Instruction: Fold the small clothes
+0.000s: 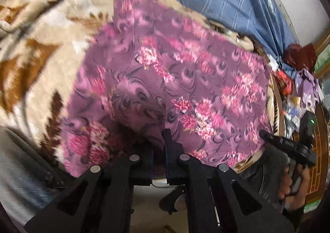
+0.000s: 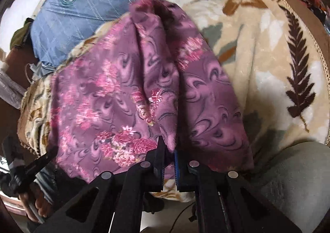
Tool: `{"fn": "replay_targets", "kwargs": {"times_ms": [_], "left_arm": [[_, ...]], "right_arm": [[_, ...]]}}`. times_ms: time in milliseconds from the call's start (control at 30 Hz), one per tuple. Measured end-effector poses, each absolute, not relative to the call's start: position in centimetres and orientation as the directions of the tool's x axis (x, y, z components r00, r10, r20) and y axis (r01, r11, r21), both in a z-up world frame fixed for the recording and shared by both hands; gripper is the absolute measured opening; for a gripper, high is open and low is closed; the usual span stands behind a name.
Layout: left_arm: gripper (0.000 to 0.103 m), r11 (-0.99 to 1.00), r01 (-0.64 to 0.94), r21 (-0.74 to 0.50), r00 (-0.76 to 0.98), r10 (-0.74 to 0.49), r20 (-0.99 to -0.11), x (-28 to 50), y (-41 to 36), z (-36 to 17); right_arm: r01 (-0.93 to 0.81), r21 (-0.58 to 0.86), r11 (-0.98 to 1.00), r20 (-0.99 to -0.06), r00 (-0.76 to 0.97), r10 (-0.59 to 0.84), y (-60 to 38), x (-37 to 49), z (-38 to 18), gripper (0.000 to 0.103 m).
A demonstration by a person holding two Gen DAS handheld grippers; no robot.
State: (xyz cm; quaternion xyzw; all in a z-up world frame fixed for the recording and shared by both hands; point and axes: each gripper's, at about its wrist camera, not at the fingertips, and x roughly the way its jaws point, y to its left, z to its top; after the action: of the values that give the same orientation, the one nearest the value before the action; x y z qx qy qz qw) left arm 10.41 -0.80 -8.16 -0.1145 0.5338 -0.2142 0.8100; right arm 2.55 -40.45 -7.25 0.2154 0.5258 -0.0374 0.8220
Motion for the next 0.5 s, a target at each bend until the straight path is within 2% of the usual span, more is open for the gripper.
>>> {"fn": "replay_targets", "kwargs": {"times_ms": [67, 100, 133, 167, 200, 233, 367, 433, 500], "left_arm": [[0.007, 0.868, 0.203, -0.454, 0.289, -0.496, -0.819, 10.7, 0.0, -8.9], [0.007, 0.846, 0.191, -0.499, 0.298, -0.534, -0.791, 10.4, 0.9, -8.3], [0.012, 0.831, 0.195, -0.521, 0.32, -0.556, -0.767, 10.1, 1.6, -7.5], [0.016, 0.823, 0.205, -0.53, 0.34, -0.568, -0.75, 9.7, 2.3, -6.5], [0.023, 0.815, 0.221, -0.536, 0.356, -0.579, -0.733, 9.3, 3.0, -5.4], [0.029, 0.811, 0.236, -0.535, 0.372, -0.585, -0.721, 9.0, 3.3, -4.6], [0.033, 0.84, 0.296, -0.454, 0.439, -0.542, -0.717, 10.2, 2.2, -1.0], [0.042, 0.845, 0.326, -0.425, 0.469, -0.535, -0.703, 11.1, 1.0, 0.1], [0.043, 0.849, 0.342, -0.403, 0.486, -0.527, -0.698, 12.8, -0.9, 0.4]], "right_arm": [[0.246, 0.328, 0.912, -0.87, 0.455, 0.19, -39.9, 2.7, -6.1, 0.018], [0.218, 0.314, 0.924, -0.86, 0.478, 0.179, -39.6, 2.3, -4.9, 0.023], [0.185, 0.291, 0.939, -0.844, 0.511, 0.161, -39.4, 1.9, -3.2, 0.04], [0.173, 0.28, 0.944, -0.835, 0.529, 0.151, -39.3, 1.7, -2.2, 0.052], [0.156, 0.28, 0.947, -0.813, 0.563, 0.147, -39.3, 1.5, -0.6, 0.072], [0.137, 0.288, 0.948, -0.793, 0.589, 0.155, -39.4, 1.6, 0.6, 0.074], [0.048, 0.355, 0.934, -0.709, 0.665, 0.235, -40.2, 4.9, 4.4, 0.074], [0.062, 0.374, 0.925, -0.694, 0.68, 0.235, -40.9, 7.8, 4.7, 0.074], [0.105, 0.385, 0.917, -0.705, 0.674, 0.219, -41.8, 10.7, 4.4, 0.071]]}}
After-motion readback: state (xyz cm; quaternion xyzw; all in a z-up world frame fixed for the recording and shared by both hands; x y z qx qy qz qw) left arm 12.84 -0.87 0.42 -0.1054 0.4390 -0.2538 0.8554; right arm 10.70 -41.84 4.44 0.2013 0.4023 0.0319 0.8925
